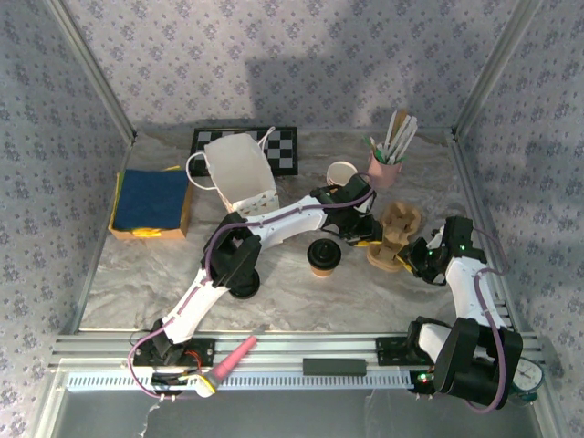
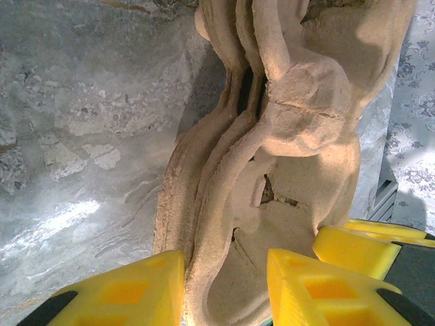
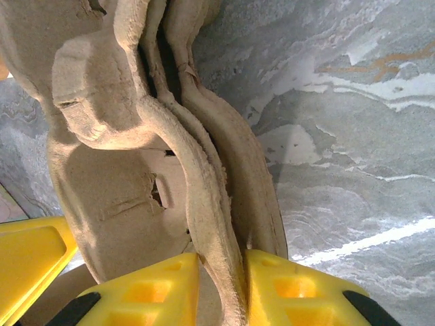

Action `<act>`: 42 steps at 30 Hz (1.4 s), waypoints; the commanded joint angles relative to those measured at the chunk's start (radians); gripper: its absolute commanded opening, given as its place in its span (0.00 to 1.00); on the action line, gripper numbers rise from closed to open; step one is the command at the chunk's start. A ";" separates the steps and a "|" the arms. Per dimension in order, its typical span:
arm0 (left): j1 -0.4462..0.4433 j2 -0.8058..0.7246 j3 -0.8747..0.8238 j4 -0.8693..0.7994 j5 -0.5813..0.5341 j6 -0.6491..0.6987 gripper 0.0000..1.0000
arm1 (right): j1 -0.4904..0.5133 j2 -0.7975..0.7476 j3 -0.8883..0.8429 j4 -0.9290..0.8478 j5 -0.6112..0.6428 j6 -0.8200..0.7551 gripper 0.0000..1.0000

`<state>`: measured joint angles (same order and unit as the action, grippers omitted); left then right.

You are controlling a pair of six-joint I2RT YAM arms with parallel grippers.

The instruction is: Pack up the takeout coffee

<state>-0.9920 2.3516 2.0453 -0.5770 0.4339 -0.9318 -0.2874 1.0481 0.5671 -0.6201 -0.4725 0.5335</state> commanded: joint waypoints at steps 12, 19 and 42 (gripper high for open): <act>-0.020 -0.096 0.017 0.018 0.028 0.007 0.37 | 0.007 -0.019 -0.008 -0.015 0.009 -0.012 0.25; -0.023 -0.084 0.014 0.027 0.044 0.002 0.37 | 0.007 -0.016 -0.002 -0.017 0.006 -0.013 0.26; -0.008 -0.058 -0.146 0.373 0.230 -0.237 0.37 | 0.008 -0.017 -0.001 -0.013 -0.001 -0.012 0.26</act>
<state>-0.9878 2.3001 1.9160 -0.3084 0.5827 -1.1034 -0.2874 1.0409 0.5671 -0.6224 -0.4404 0.5335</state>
